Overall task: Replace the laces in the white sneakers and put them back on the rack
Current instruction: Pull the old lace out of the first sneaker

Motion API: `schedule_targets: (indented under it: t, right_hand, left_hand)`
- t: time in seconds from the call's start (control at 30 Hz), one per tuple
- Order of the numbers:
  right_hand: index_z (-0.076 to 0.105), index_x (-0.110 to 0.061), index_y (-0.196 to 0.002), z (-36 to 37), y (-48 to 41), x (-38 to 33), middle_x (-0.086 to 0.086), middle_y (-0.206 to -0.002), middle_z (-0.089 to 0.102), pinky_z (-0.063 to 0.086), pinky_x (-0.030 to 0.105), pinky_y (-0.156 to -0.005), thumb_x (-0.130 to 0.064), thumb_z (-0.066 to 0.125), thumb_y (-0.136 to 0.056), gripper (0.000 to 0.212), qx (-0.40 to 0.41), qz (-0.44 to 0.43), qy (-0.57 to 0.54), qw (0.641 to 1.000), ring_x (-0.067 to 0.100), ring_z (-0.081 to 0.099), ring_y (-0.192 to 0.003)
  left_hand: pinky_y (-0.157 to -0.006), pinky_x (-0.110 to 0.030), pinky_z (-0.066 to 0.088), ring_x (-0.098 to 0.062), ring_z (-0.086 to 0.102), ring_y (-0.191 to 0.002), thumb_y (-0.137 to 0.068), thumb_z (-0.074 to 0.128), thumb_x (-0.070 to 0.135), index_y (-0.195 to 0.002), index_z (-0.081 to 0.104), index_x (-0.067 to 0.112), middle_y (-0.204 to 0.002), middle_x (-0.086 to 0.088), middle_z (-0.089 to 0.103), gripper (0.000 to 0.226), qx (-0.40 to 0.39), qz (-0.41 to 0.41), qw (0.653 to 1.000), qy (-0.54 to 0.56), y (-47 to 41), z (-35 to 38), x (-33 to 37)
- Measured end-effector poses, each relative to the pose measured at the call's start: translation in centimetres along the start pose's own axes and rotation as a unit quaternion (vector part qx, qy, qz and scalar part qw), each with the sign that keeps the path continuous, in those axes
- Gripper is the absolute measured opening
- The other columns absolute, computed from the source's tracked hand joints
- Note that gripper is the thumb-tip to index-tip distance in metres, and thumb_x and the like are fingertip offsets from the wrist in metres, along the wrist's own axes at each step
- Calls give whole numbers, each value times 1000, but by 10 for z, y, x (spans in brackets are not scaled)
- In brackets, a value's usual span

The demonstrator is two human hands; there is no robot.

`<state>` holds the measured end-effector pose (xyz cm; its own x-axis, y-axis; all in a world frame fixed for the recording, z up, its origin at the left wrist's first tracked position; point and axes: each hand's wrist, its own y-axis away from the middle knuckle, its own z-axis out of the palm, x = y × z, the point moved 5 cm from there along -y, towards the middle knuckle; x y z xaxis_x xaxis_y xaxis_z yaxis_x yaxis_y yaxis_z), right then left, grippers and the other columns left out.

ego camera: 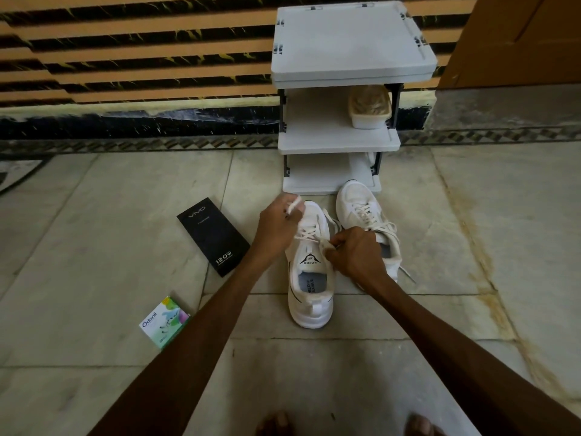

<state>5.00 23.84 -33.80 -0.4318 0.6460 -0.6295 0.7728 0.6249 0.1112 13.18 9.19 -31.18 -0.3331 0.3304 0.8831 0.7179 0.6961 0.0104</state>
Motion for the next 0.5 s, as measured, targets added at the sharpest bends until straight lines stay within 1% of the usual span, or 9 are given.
schedule_targets:
  t: [0.07,0.2,0.23,0.27,0.3,0.33,0.37,0.43,0.5]
  right_hand:
    - [73,-11,-66,-1,0,0,7,-59,68,45,24,-54,-26,71,-80,21,0,1,-1,1000,19,63,-58]
    - [76,-12,-73,-1,0,-2,7,-63,70,51,28,-65,-29,71,-83,20,-6,7,-7,1000,19,66,-63]
    - [75,-11,-72,-2,0,-2,7,-63,70,51,28,-66,-29,71,-83,21,-5,8,-7,1000,19,66,-63]
    - [74,-10,-70,-2,0,-2,8,-62,70,51,29,-65,-28,71,-82,22,-3,7,-6,1000,19,66,-63]
    - [73,-9,-68,-2,0,-2,9,-61,69,51,29,-64,-26,71,-81,22,-3,6,-5,1000,20,65,-62]
    - [72,-7,-67,-2,0,-2,10,-61,69,51,30,-63,-24,71,-79,21,-5,8,-2,1000,21,65,-63]
    - [72,-6,-67,-2,1,-1,11,-62,69,50,30,-61,-23,71,-78,20,-8,12,3,1000,22,65,-63]
    - [70,-4,-67,-1,1,0,15,-63,68,47,27,-55,-21,70,-76,19,-9,19,10,1000,25,66,-63]
    - [67,-2,-64,0,2,0,16,-63,67,39,24,-48,-20,70,-74,20,-6,22,8,1000,26,65,-62]
  left_hand:
    - [-73,-19,43,-16,59,-87,-96,56,23,-109,67,10,-100,-3,61,21,-62,143,965,-209,3,10,7]
    - [-91,-30,45,-23,56,-108,-96,58,30,-121,66,14,-117,-8,60,31,-188,179,835,-485,12,35,0]
    - [-93,-30,45,-23,55,-110,-96,57,25,-120,67,16,-119,-7,60,27,-196,188,832,-483,13,38,3]
    - [-91,-30,46,-21,57,-107,-94,57,17,-111,70,17,-115,-6,61,21,-175,171,881,-405,13,35,10]
    - [-85,-29,47,-19,59,-100,-92,56,8,-96,72,17,-107,-5,64,19,-111,119,951,-262,10,24,16]
    - [-79,-27,47,-17,60,-92,-89,54,2,-81,69,19,-98,-3,64,24,-28,35,996,-78,8,11,16]
    - [-75,-27,46,-15,58,-85,-88,51,-1,-74,64,19,-89,-1,62,27,45,-56,992,103,4,-1,8]
    - [-78,-31,49,-14,54,-76,-93,47,1,-75,57,16,-80,-1,57,26,103,-176,898,389,0,-13,1]
    - [-90,-38,51,-14,58,-74,-100,46,11,-80,55,14,-79,-2,58,22,92,-220,802,548,-5,-16,-4]
